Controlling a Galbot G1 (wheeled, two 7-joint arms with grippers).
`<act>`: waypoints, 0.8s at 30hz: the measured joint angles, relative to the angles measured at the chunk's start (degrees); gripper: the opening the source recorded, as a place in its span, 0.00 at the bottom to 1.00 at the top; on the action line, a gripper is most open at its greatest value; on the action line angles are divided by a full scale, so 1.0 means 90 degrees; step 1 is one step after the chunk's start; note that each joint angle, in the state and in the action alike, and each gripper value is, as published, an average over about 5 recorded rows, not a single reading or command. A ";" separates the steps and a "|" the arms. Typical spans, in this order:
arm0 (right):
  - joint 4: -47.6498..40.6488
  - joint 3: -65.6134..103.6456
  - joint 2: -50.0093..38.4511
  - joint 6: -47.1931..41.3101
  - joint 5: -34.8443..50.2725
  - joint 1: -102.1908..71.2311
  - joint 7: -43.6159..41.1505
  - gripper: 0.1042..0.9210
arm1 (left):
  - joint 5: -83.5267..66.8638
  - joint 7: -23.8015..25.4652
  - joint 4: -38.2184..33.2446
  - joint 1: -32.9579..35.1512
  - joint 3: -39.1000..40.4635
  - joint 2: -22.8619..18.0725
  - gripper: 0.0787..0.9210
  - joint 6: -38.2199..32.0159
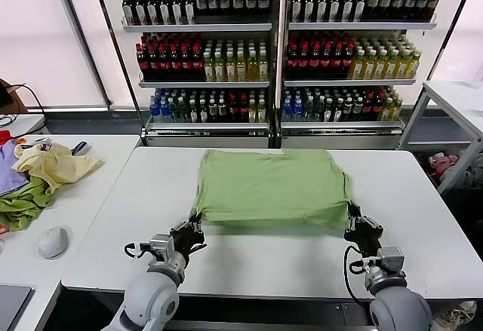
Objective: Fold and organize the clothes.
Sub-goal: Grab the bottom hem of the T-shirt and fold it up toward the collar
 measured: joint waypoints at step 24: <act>-0.1244 -0.0609 0.0234 0.0015 -0.0937 0.0948 -0.0205 0.21 | 0.0894 0.0049 0.1390 -0.1080 0.0531 -0.0173 0.23 -0.0064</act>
